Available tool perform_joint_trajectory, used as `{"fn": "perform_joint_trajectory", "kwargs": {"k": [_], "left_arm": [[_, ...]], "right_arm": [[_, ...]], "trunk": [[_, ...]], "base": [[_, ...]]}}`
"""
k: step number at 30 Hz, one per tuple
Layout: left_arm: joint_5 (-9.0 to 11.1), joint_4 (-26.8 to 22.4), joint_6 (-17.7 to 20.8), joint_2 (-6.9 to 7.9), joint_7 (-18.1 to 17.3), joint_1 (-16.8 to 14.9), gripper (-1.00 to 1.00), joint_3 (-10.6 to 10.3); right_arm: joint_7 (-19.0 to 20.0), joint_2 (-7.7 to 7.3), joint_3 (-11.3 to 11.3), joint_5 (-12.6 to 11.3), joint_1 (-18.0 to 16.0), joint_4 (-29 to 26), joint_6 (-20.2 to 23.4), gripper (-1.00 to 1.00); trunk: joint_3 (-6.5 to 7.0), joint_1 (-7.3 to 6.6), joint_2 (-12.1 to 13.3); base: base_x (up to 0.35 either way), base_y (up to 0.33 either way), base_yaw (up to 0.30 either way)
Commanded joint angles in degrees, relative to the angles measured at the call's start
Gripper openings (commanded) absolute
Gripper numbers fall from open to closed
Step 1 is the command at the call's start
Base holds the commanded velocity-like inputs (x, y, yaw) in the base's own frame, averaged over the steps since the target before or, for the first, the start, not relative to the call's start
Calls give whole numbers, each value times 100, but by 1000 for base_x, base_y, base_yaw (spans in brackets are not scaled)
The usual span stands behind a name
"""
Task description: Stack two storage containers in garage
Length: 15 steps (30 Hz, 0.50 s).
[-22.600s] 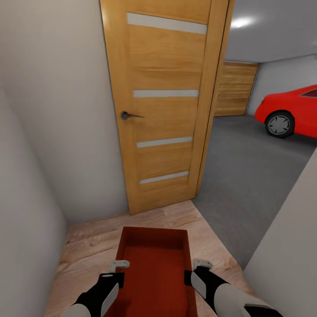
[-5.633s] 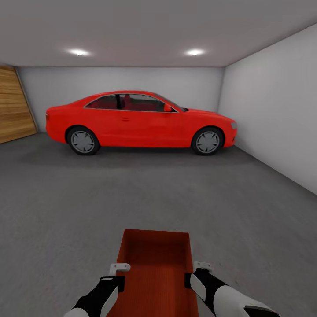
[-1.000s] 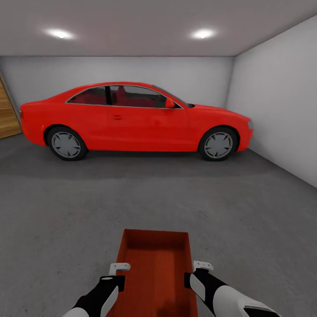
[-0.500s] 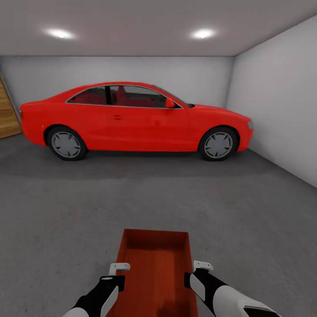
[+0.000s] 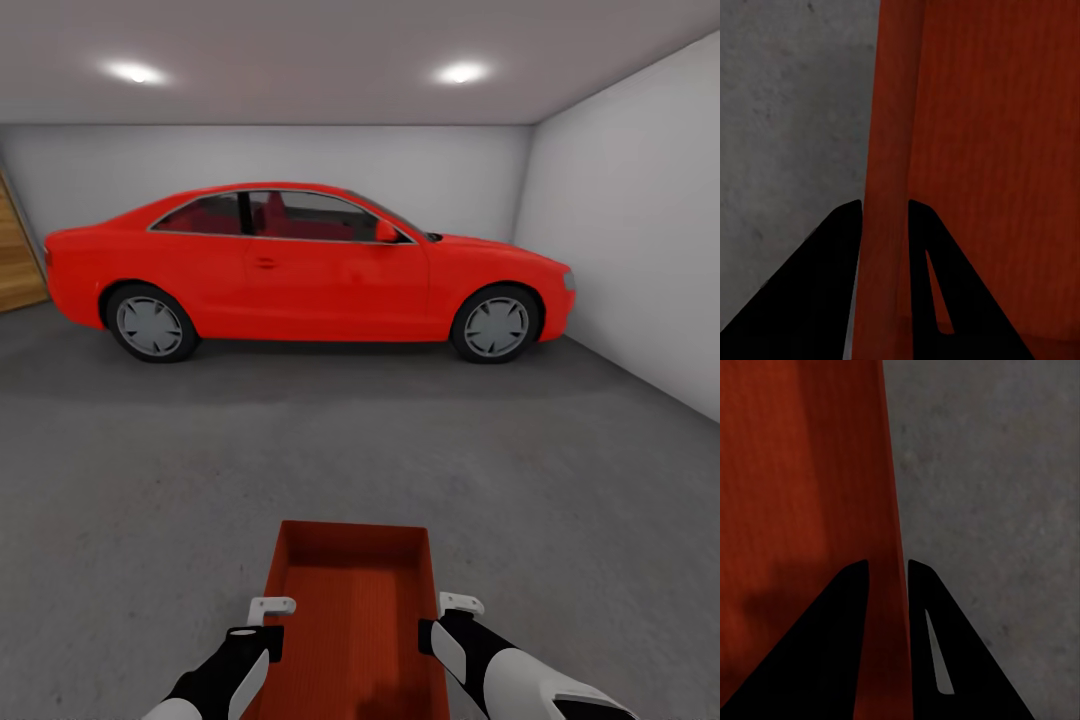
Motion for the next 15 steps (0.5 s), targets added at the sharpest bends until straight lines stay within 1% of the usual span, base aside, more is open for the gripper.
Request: {"fn": "perform_joint_trajectory", "kwargs": {"k": [1, 15], "left_arm": [[147, -14, 15, 3, -37, 1, -100, -124], [147, -14, 15, 3, -37, -1, -100, -127]], "right_arm": [[-25, 6, 95, -159, -2, -2, 10, -100], [-25, 6, 95, -159, -2, -1, 10, -100]], "trunk": [[-15, -1, -3], [-141, -1, -3]], "base": [[0, 0, 0], [0, 0, 0]]}}
